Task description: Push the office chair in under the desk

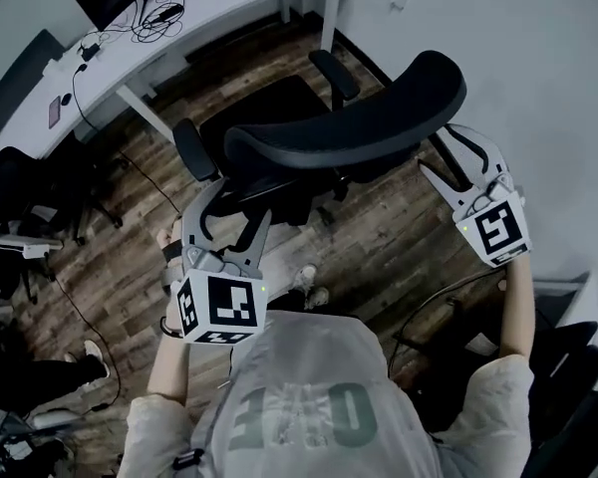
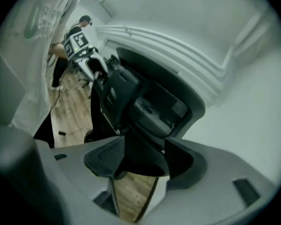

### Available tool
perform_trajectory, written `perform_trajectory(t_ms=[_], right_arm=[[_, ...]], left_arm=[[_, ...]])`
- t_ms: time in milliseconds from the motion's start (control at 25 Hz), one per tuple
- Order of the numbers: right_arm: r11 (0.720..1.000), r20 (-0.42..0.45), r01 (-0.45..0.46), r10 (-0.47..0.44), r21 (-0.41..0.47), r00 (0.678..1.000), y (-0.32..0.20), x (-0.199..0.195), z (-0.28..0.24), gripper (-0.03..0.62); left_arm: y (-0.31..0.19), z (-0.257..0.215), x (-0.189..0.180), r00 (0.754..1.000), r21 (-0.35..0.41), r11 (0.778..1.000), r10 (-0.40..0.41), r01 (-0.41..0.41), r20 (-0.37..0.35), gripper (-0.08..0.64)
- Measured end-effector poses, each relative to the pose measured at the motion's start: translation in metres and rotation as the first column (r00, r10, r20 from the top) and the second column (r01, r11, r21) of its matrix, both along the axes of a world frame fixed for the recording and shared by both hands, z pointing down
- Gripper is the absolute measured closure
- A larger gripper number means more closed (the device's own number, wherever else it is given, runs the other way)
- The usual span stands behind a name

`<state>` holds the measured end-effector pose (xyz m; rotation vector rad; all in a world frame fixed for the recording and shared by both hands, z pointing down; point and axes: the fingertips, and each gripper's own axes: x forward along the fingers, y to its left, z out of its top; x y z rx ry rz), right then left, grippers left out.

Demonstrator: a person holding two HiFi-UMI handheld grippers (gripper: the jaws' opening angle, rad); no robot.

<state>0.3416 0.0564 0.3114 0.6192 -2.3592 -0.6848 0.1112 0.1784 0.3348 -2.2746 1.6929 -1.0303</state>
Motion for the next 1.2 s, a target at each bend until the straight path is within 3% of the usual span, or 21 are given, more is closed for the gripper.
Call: perform_trajectory(t_ms=[120, 320, 480, 560, 640, 760, 800, 840, 880, 1040, 1200], right_arm=[[0.999, -0.205, 0.048, -0.047, -0.002, 0.978, -0.042, 0.0, 0.018, 0.337], [0.992, -0.38, 0.126, -0.11, 0.017, 0.919, -0.087, -0.005, 0.046, 0.337], [0.974, -0.48, 0.225, -0.178, 0.042, 0.859, -0.102, -0.007, 0.056, 0.337], [0.963, -0.531, 0.264, -0.198, 0.051, 0.824, -0.103, -0.003, 0.059, 0.339], [0.952, -0.611, 0.298, -0.2, 0.061, 0.766, -0.105, 0.002, 0.065, 0.342], [0.936, -0.75, 0.347, -0.189, 0.058, 0.634, -0.116, 0.008, 0.079, 0.342], [0.93, -0.771, 0.362, -0.188, 0.059, 0.609, -0.119, 0.006, 0.082, 0.346], [0.926, -0.78, 0.372, -0.184, 0.067, 0.598, -0.122, 0.003, 0.082, 0.364], [0.923, -0.782, 0.378, -0.18, 0.075, 0.596, -0.123, -0.001, 0.08, 0.431], [0.919, -0.775, 0.389, -0.202, 0.062, 0.6, -0.123, -0.002, 0.081, 0.433], [0.923, -0.772, 0.382, -0.212, 0.043, 0.599, -0.121, -0.004, 0.08, 0.434]], left_arm=[[-0.006, 0.011, -0.008, 0.997, -0.079, 0.997, 0.006, 0.0, 0.079, 0.302], [-0.011, 0.025, -0.014, 0.984, -0.193, 0.981, 0.01, 0.025, 0.176, 0.304], [-0.005, 0.043, -0.018, 0.934, -0.304, 0.95, 0.038, 0.077, 0.356, 0.319], [-0.004, 0.051, -0.018, 0.917, -0.33, 0.94, 0.054, 0.087, 0.395, 0.328], [-0.006, 0.056, -0.021, 0.903, -0.347, 0.933, 0.064, 0.097, 0.425, 0.356], [-0.014, 0.063, -0.026, 0.872, -0.386, 0.916, 0.101, 0.106, 0.479, 0.376], [-0.017, 0.066, -0.027, 0.861, -0.4, 0.91, 0.114, 0.11, 0.496, 0.379], [-0.018, 0.067, -0.028, 0.852, -0.41, 0.905, 0.122, 0.116, 0.509, 0.383], [-0.019, 0.069, -0.029, 0.846, -0.416, 0.901, 0.123, 0.123, 0.518, 0.386], [-0.028, 0.079, -0.033, 0.853, -0.407, 0.898, 0.077, 0.166, 0.517, 0.4], [-0.041, 0.095, -0.04, 0.839, -0.395, 0.894, 0.043, 0.21, 0.543, 0.463]])
